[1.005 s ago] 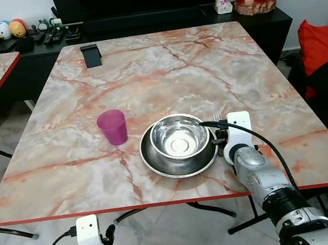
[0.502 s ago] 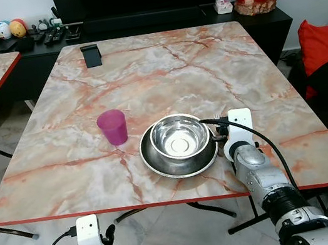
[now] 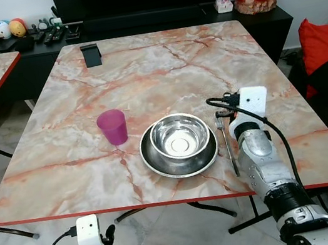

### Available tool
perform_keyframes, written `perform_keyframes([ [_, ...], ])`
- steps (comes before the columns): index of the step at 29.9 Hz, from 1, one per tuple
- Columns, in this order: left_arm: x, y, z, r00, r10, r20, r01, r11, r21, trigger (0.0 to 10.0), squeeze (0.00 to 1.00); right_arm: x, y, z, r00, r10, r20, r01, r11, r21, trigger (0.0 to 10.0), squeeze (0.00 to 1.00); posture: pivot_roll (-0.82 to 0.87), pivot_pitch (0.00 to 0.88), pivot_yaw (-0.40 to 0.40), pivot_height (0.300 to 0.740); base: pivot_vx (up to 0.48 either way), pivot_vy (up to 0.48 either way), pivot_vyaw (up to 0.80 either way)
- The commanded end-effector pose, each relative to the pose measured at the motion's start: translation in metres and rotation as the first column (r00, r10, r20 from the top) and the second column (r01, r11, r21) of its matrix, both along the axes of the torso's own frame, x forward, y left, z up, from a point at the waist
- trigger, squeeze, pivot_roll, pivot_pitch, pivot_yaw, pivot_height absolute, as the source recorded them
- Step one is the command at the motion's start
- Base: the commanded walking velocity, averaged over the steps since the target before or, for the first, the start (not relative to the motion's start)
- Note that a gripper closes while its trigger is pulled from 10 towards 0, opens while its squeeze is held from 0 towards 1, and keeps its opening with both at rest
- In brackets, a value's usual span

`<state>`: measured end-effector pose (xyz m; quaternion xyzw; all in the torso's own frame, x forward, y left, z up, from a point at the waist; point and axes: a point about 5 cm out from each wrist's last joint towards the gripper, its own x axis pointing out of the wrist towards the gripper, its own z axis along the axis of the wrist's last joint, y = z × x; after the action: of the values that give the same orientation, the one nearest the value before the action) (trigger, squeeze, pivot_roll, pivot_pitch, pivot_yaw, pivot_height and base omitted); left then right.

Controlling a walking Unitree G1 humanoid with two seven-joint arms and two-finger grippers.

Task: Setting the table

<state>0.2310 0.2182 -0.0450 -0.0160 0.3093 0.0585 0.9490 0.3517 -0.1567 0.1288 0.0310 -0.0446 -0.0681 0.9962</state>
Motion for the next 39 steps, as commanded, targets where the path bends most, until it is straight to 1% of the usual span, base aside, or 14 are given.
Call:
perform_keyframes([
  [1, -0.006, 0.002, -0.004, 0.999, -0.006, -0.034, 0.006, 1.000, 0.003, 10.0, 0.00, -0.002, -0.003, 0.004, 0.999, -0.010, 0.033, 0.010, 1.000, 0.011, 10.0, 0.00, -0.02, 0.000, -0.014, 0.740, 0.000, 0.000, 0.00],
  [3, -0.017, 0.007, -0.010, 0.997, -0.016, -0.070, 0.018, 1.000, 0.022, 10.0, 0.00, -0.004, -0.004, 0.003, 0.999, -0.011, 0.044, 0.010, 1.000, 0.007, 10.0, 0.00, -0.02, 0.000, -0.018, 0.740, 0.000, 0.000, 0.00],
  [6, -0.027, 0.010, -0.015, 0.994, -0.030, -0.102, 0.034, 0.999, 0.041, 10.0, 0.00, -0.005, -0.005, 0.003, 0.999, -0.013, 0.049, 0.012, 1.000, 0.009, 10.0, 0.00, -0.01, 0.000, -0.021, 0.740, 0.000, 0.000, 0.00],
  [8, -0.039, 0.016, -0.020, 0.992, -0.001, -0.129, 0.007, 0.999, 0.045, 10.0, 0.00, -0.005, -0.006, 0.004, 0.998, -0.014, 0.060, 0.013, 1.000, 0.009, 10.0, 0.00, -0.01, 0.000, -0.024, 0.740, 0.000, 0.000, 0.00],
  [9, -0.043, 0.017, -0.022, 0.990, 0.007, -0.139, -0.001, 0.999, 0.045, 10.0, 0.00, -0.004, -0.007, 0.005, 0.998, -0.015, 0.062, 0.015, 1.000, 0.010, 10.0, 0.00, -0.01, 0.000, -0.028, 0.740, 0.000, 0.000, 0.00],
  [15, -0.067, 0.021, -0.032, 0.978, -0.008, -0.208, 0.023, 0.997, 0.068, 10.0, 0.00, -0.002, -0.006, 0.012, 0.996, -0.013, 0.093, 0.011, 1.000, 0.021, 10.0, 0.00, -0.01, 0.000, -0.037, 0.740, 0.000, 0.000, 0.00],
  [16, -0.077, 0.023, -0.036, 0.971, 0.011, -0.237, 0.006, 0.997, 0.071, 10.0, 0.00, -0.002, -0.007, 0.014, 0.995, -0.014, 0.103, 0.012, 1.000, 0.021, 10.0, 0.00, -0.01, 0.000, -0.041, 0.740, 0.000, 0.000, 0.00],
  [17, -0.077, 0.023, -0.036, 0.971, 0.011, -0.237, 0.006, 0.997, 0.071, 10.0, 0.00, -0.002, -0.007, 0.014, 0.995, -0.014, 0.103, 0.012, 1.000, 0.021, 10.0, 0.00, -0.01, 0.000, -0.041, 0.740, 0.000, 0.000, 0.00],
  [18, -0.084, 0.026, -0.039, 0.965, 0.028, -0.259, -0.010, 0.997, 0.073, 10.0, 0.00, -0.002, -0.007, 0.014, 0.994, -0.017, 0.104, 0.015, 1.000, 0.021, 10.0, 0.00, -0.01, 0.000, -0.042, 0.740, 0.000, 0.000, 0.00],
  [22, -0.096, 0.027, -0.043, 0.957, 0.040, -0.288, -0.019, 0.997, 0.073, 10.0, 0.00, -0.001, -0.007, 0.014, 0.994, -0.018, 0.103, 0.015, 1.000, 0.022, 10.0, 0.00, -0.01, 0.000, -0.044, 0.740, 0.000, 0.000, 0.00],
  [26, -0.096, 0.026, -0.043, 0.957, 0.034, -0.288, -0.017, 0.998, 0.064, 10.0, 0.00, -0.001, -0.006, 0.014, 0.994, -0.016, 0.107, 0.013, 1.000, 0.027, 10.0, 0.00, -0.01, 0.000, -0.043, 0.740, 0.000, 0.000, 0.00],
  [30, -0.094, 0.023, -0.043, 0.956, 0.023, -0.294, -0.005, 0.998, 0.061, 10.0, 0.00, 0.000, -0.005, 0.017, 0.992, -0.012, 0.123, 0.009, 1.000, 0.027, 10.0, 0.00, -0.01, 0.000, -0.038, 0.740, 0.000, 0.000, 0.00],
  [34, -0.087, 0.021, -0.042, 0.956, 0.013, -0.294, 0.006, 0.998, 0.063, 10.0, 0.00, 0.001, -0.006, 0.018, 0.992, -0.013, 0.124, 0.010, 1.000, 0.025, 10.0, 0.00, -0.01, 0.000, -0.035, 0.740, 0.000, 0.274, 0.00],
  [39, -0.084, 0.021, -0.041, 0.953, 0.012, -0.304, 0.007, 0.998, 0.061, 10.0, 0.00, 0.001, -0.006, 0.018, 0.992, -0.017, 0.127, 0.012, 0.999, 0.036, 10.0, 0.00, -0.01, 0.000, -0.034, 0.740, 0.000, 0.275, 0.00],
])
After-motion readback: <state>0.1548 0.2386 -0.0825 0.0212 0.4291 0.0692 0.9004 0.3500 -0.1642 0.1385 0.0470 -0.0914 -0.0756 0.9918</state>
